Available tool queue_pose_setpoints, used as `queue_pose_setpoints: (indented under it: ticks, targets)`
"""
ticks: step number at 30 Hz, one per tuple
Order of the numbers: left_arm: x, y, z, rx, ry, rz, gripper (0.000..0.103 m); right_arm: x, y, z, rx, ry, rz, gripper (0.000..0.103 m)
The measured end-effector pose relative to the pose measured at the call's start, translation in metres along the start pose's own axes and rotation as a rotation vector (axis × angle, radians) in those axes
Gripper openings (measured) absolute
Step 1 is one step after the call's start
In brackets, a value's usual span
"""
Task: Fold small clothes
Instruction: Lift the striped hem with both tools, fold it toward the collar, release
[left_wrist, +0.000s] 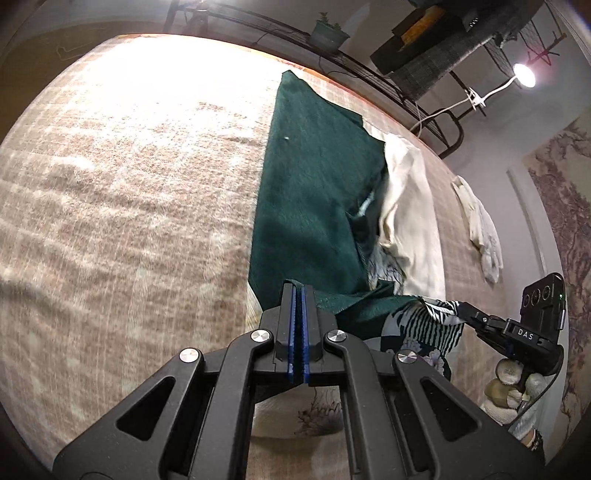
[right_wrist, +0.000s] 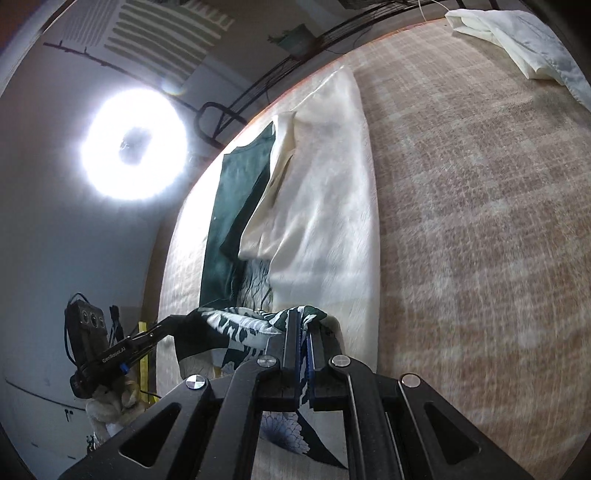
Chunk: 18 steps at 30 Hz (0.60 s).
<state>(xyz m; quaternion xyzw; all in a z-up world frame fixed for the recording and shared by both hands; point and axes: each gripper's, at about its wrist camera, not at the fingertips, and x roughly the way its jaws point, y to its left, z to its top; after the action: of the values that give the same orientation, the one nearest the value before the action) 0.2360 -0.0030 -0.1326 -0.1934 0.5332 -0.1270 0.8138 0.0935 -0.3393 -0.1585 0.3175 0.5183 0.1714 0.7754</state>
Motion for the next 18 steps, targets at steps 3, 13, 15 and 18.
queue_pose_setpoints:
  ticks: [3, 13, 15, 18]
  targets:
    - [0.003, 0.002, 0.003, -0.012, -0.009, 0.009, 0.000, 0.001, -0.001, 0.006, 0.008, 0.000, 0.013, 0.000]
    - [-0.022, 0.010, 0.013, -0.030, -0.105, -0.014, 0.045, -0.003, 0.017, 0.010, -0.076, -0.040, -0.060, 0.033]
    - [-0.025, 0.009, 0.013, -0.020, -0.115, -0.004, 0.045, -0.005, 0.020, 0.010, -0.097, -0.049, -0.073, 0.033]
    - [-0.023, 0.009, 0.013, -0.015, -0.111, 0.008, 0.045, -0.004, 0.024, 0.010, -0.117, -0.054, -0.091, 0.033]
